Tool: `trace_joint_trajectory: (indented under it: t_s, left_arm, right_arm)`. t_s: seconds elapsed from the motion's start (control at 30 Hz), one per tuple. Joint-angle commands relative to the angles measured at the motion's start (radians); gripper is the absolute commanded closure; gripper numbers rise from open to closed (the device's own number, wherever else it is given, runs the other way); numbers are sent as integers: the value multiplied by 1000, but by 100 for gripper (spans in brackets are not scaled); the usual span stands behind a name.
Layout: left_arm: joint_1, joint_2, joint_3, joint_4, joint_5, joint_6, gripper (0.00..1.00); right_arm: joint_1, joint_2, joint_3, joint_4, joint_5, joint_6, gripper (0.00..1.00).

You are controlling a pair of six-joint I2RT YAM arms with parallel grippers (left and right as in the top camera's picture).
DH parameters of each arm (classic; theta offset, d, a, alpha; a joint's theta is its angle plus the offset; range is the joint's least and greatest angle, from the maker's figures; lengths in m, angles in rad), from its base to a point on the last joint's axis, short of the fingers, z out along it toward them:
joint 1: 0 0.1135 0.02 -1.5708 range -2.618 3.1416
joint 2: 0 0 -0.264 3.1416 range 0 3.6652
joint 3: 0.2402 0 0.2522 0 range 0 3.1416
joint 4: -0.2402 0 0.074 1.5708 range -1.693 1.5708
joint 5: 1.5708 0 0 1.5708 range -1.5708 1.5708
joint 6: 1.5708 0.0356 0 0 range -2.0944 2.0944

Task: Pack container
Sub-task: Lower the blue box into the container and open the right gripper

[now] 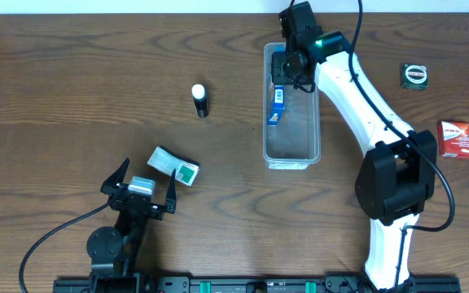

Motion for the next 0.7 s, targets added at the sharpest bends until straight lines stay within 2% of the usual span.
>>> trace_joint_trajectory:
  t_s: [0.0,0.2,0.67]
  left_arm:
    - [5,-2,-19,-32,10,5,2]
    - [5,-2,-19,-32,10,5,2]
    - [5,-2,-19,-32,10,5,2]
  right_arm:
    - [-5,-61,18,24,-68,-3,72]
    - [-4,-61,18,41,-143,-3,99]
    - [31,-24,16,50,-140,-3,99]
